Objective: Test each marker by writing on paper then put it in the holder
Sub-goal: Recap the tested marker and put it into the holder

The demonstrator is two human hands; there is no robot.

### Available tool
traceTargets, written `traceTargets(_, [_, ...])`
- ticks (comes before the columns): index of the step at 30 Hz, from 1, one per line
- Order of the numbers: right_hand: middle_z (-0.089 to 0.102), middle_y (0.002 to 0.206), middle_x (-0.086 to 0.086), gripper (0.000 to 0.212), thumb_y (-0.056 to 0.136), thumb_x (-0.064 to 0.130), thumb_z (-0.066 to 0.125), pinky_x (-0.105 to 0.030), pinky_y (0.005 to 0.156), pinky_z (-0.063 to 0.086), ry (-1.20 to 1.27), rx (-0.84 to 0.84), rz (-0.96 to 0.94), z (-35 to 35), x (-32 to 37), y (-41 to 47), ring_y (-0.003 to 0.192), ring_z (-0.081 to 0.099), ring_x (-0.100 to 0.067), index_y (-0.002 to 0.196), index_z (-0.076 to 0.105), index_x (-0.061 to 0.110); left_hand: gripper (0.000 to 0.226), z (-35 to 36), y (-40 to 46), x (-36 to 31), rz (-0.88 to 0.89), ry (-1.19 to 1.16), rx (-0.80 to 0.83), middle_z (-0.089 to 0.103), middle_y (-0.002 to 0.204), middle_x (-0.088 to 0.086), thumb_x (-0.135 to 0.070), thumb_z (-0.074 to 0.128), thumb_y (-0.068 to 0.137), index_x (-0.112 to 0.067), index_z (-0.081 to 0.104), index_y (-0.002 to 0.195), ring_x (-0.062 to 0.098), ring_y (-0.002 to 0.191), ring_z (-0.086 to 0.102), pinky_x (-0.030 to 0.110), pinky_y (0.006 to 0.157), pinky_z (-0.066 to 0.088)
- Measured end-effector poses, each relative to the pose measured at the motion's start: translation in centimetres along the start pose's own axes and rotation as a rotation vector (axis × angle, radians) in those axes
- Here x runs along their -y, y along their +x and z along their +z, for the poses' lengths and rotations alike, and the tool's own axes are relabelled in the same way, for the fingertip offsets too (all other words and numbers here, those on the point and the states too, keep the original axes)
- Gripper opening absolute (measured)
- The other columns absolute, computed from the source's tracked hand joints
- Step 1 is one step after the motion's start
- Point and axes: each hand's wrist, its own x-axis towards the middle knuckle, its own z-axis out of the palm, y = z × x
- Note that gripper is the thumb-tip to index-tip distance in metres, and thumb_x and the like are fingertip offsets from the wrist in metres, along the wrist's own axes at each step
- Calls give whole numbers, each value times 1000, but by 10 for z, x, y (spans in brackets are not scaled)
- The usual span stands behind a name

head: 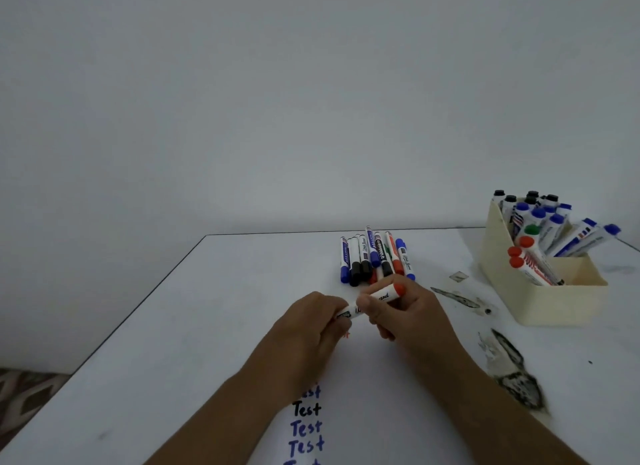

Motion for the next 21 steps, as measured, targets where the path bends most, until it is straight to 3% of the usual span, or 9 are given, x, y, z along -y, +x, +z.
traceTargets(7, [64,60,2,32,76,42,67,-19,48,46,15,-1,21,3,3,0,50,52,-9,87,66,12,23,-3,4,1,19,31,64,47,82,-15,-43,31,105,-30,50,109,8,79,48,25,72,42])
traceTargets(14, [65,61,-3,31,78,42,67,-24,49,45,66,-41,67,7,13,-2,51,51,-15,82,65,11,33,-8,6,-2,70,9,18,45,70,-22,-51,28,101,-29,53,103,1,68,49,11,60,32])
traceTargets(18, [65,61,-4,33,78,42,67,-21,47,45,99,-60,86,9,17,-4,48,51,-13,82,64,10,49,-8,3,-5,68,-81,-31,49,69,-22,-59,25,95,-27,60,108,1,71,54,8,62,36])
traceTargets(21, [65,63,-6,30,81,39,67,-22,49,46,116,-58,57,9,19,-4,51,53,-14,82,63,9,44,-9,3,-1,45,-104,-73,54,68,-21,-59,32,96,-33,61,116,2,69,56,9,60,39])
